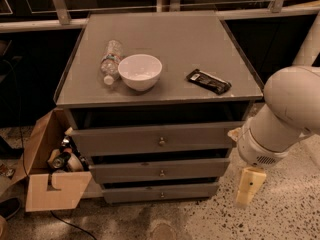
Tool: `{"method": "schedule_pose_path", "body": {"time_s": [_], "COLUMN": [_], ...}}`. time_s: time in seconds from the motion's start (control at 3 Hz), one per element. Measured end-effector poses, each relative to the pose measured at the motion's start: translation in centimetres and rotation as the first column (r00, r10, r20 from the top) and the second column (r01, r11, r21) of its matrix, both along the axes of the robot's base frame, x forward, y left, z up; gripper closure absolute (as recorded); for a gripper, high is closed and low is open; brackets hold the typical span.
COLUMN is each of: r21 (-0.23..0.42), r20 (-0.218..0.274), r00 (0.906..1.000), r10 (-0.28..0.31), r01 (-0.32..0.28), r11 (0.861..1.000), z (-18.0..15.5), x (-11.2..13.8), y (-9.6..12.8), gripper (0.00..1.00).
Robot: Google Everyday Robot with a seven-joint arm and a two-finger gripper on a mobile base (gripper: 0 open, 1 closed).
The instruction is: Open bottom drawer
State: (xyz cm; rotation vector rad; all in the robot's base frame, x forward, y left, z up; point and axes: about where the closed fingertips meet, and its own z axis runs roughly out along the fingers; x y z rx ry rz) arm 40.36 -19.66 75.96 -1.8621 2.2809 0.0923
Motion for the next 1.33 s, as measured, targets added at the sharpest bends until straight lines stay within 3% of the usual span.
{"method": "schedule_pose_path", "body": {"time_s": [0.33,0.67,1.0,1.33], "r21": [0.000,0.041,0.093,0.093], "r20": [-0.061,-0.187,-0.282,-0.282], "r00": [0.9981,0.9824,0.9586,0.9586], "r10": [-0.001,0.014,0.037,0.037], "r01": [0.001,-0.006,-0.011,-0.011], "r11": [1.000,0.999,0.996,0.996], "z": [-3.7,-10.6,-15.6,-15.6], "x": [-1.9,-5.1,-6.8,-6.8], "y": [1.4,4.2,6.6,6.6], "gripper": [0.00,0.00,0.00,0.00]}}
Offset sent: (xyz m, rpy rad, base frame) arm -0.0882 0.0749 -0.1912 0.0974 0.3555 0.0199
